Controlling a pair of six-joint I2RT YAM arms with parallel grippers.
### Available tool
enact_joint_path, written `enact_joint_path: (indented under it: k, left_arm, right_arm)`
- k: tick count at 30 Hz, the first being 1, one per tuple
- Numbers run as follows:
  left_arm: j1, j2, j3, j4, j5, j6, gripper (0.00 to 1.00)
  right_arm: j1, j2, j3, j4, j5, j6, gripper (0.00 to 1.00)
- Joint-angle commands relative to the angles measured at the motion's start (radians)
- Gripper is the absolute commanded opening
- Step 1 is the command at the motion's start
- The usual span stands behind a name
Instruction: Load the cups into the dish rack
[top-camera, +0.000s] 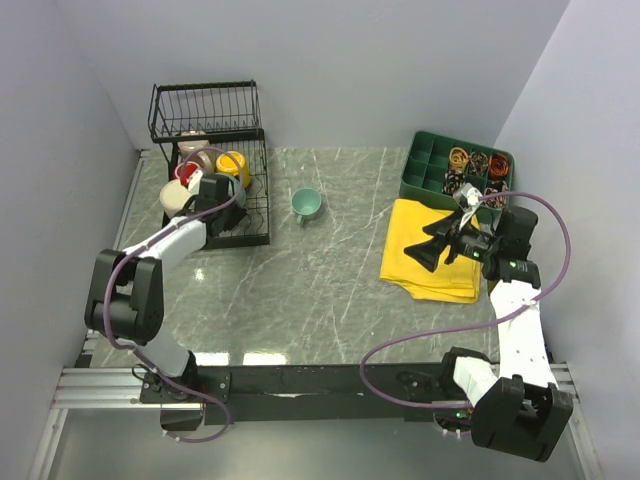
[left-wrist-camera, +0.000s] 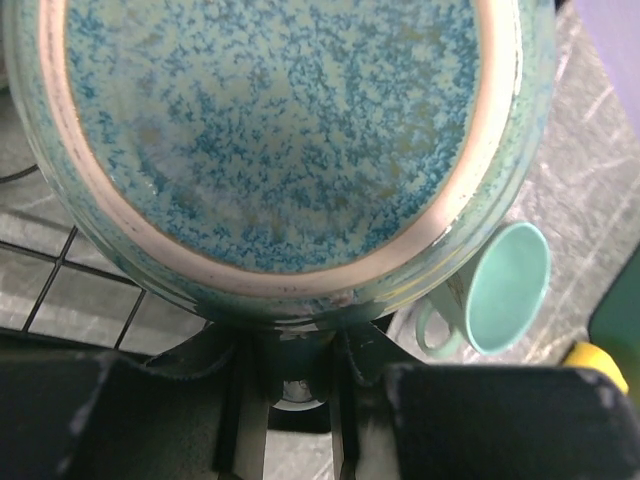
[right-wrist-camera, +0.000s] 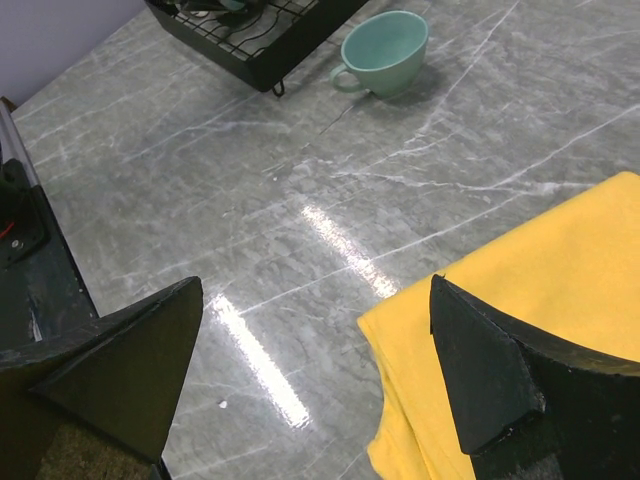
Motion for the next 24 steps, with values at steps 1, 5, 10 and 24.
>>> enact_joint_path:
  k: [1, 5, 10, 24]
  left_arm:
    - [0.003, 0.019, 0.096, 0.081, -0.087, 0.021, 0.01]
    - [0.003, 0.065, 0.132, 0.061, -0.106, 0.017, 0.01]
    - [0.003, 0.128, 0.171, 0.049, -0.112, 0.024, 0.01]
    - [0.003, 0.275, 0.319, 0.009, -0.060, 0.060, 0.01]
  right_arm:
    - [-0.017, -0.007, -0.001, 0.036, -0.023, 0.009, 1.00]
    - [-0.023, -0.004, -0.001, 0.036, -0.028, 0.011, 1.00]
    - [-0.029, -0.007, 0.001, 0.036, -0.028, 0.012, 1.00]
    - [-0.046, -0.006, 0.002, 0.032, -0.036, 0.011, 1.00]
